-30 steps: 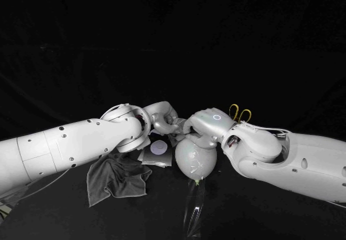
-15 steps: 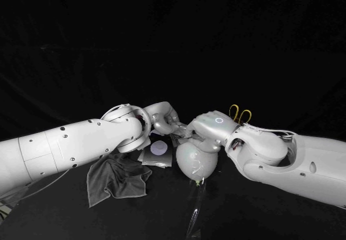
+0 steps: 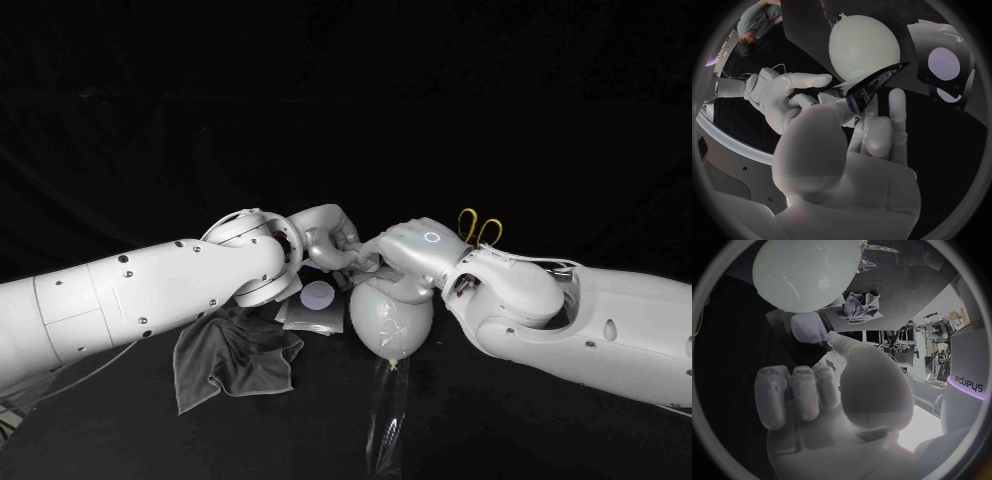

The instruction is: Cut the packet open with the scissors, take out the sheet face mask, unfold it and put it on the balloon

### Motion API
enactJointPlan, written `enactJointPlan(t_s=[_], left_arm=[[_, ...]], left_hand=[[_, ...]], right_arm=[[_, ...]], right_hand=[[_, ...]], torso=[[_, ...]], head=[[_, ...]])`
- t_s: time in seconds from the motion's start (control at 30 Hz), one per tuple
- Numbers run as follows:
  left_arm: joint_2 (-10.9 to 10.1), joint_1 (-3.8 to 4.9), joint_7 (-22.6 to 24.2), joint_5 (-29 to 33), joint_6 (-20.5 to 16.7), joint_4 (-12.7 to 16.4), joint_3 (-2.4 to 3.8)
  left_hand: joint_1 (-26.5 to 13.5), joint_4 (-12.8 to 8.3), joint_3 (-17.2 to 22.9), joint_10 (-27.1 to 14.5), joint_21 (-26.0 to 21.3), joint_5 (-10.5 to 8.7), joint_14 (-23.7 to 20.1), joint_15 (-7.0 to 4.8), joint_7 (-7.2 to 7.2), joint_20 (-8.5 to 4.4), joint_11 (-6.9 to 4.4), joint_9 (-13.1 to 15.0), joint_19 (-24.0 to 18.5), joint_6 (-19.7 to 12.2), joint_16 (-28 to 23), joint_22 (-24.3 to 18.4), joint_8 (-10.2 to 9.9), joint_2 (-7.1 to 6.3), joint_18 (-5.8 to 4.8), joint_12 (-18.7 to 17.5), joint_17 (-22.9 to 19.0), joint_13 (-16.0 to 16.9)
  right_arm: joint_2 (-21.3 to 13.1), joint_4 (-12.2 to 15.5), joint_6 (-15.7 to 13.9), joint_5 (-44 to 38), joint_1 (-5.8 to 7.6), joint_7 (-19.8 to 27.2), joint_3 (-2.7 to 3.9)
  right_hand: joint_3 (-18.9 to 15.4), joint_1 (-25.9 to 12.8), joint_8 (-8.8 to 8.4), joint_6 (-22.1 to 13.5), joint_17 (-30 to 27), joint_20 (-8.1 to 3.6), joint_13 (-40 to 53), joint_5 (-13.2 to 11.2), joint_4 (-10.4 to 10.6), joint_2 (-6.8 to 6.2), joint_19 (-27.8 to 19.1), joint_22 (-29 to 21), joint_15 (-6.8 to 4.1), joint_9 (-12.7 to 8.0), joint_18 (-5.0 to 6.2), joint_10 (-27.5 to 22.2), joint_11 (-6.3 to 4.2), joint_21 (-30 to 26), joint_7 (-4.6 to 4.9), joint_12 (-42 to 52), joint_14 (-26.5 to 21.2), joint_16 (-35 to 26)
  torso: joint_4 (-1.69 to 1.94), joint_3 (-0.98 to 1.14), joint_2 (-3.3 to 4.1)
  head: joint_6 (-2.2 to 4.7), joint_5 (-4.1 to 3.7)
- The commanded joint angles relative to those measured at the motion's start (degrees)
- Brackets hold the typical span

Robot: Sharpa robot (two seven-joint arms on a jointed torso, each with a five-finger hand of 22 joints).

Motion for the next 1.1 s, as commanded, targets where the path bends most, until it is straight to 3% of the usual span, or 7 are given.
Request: enactJointPlan(t_s=[0.03,0.27,0.5,0.7,0.83,1.1], left_arm=[[0.16,0.06,-0.02,-0.09,-0.41,0.29,0.06],[0.18,0.06,-0.24,-0.13,-0.77,0.36,0.06],[0.22,0.06,-0.31,-0.17,-1.05,0.52,0.07],[0.37,0.06,-0.30,-0.18,-0.94,0.85,0.07],[0.48,0.06,-0.32,-0.17,-0.68,1.08,0.07],[0.70,0.06,-0.37,-0.17,-0.40,1.36,0.07]], left_hand=[[-0.11,-0.07,0.29,1.34,0.24,0.18,0.13,-0.35,0.00,-0.40,-1.07,2.68,-0.10,0.43,0.05,0.10,1.12,0.33,0.80,-0.09,-0.04,0.05],[-0.13,-0.11,0.32,1.36,0.26,0.18,0.15,-0.36,-0.01,-0.40,-1.07,2.69,-0.09,0.44,0.07,0.11,1.13,0.32,0.81,-0.09,0.00,0.04],[-0.16,-0.18,0.40,1.39,0.29,0.18,0.19,-0.37,0.00,-0.41,-1.08,2.71,-0.08,0.45,0.11,0.12,1.15,0.33,0.81,-0.09,0.15,0.03],[-0.16,-0.18,0.40,1.39,0.29,0.18,0.19,-0.37,0.00,-0.41,-1.08,2.71,-0.08,0.45,0.11,0.12,1.15,0.33,0.81,-0.09,0.15,0.03],[-0.22,-0.24,0.49,1.43,0.33,0.18,0.18,-0.38,0.01,-0.42,-1.08,2.73,-0.07,0.45,0.07,0.14,1.18,0.35,0.81,-0.09,0.01,0.02],[-0.22,-0.24,0.49,1.43,0.33,0.18,0.18,-0.38,0.01,-0.42,-1.08,2.73,-0.07,0.45,0.07,0.14,1.18,0.35,0.81,-0.09,0.01,0.02]], right_arm=[[0.40,-0.47,3.70,-0.25,-0.01,-1.08,-0.04],[0.95,-1.27,7.33,-0.32,-0.07,-2.50,-0.16],[1.31,-1.84,9.19,-0.51,-0.12,-4.48,-0.21],[1.99,-2.43,8.76,-0.94,-0.17,-6.72,-0.23],[2.59,-2.67,8.43,-1.24,-0.21,-7.64,-0.23],[3.38,-2.98,9.40,-1.24,-0.28,-8.24,-0.25]], right_hand=[[-0.70,0.18,-0.60,-0.92,15.05,0.19,15.07,0.09,0.01,-0.85,5.54,14.71,-0.55,-0.28,-0.53,6.67,-0.10,-0.45,-0.35,0.19,6.37,0.20],[-1.29,0.52,-0.96,-1.27,15.05,-0.01,15.07,0.10,-0.02,-1.10,5.48,14.68,-0.97,-0.50,-0.51,6.67,-0.60,-0.55,-0.60,0.19,6.37,0.20],[-1.66,0.49,-0.78,-0.66,15.05,-0.14,15.07,0.10,0.28,-0.83,5.62,14.76,-0.99,-0.50,-0.57,6.67,-0.33,-0.32,-0.61,0.19,6.37,0.20],[-2.69,0.27,-1.76,-1.91,15.05,-0.16,15.07,0.11,0.90,-0.85,5.91,14.93,-1.01,-1.09,-0.70,6.67,-0.31,0.18,-0.32,0.19,6.37,0.20],[-3.42,0.77,-2.88,-3.65,15.05,-0.48,15.07,0.10,1.08,-0.62,6.12,15.05,-1.69,-1.77,-0.79,6.67,-1.10,0.53,-0.75,0.19,6.37,0.20],[-3.66,1.21,-3.18,-4.02,15.05,-0.78,15.07,0.11,1.16,-0.16,6.12,15.05,-2.11,-2.02,-0.79,6.67,-1.48,0.53,-1.15,0.19,6.37,0.20]], torso=[[0.02,-0.01,-0.02],[-0.02,0.02,-0.03],[-0.06,0.01,-0.03],[-0.07,0.01,-0.03],[-0.01,0.04,-0.03],[-0.01,0.03,-0.03]], head=[[-0.12,0.09],[-0.22,0.14],[-0.24,0.02],[-0.21,-0.17],[-0.26,-0.21],[-0.25,-0.29]])
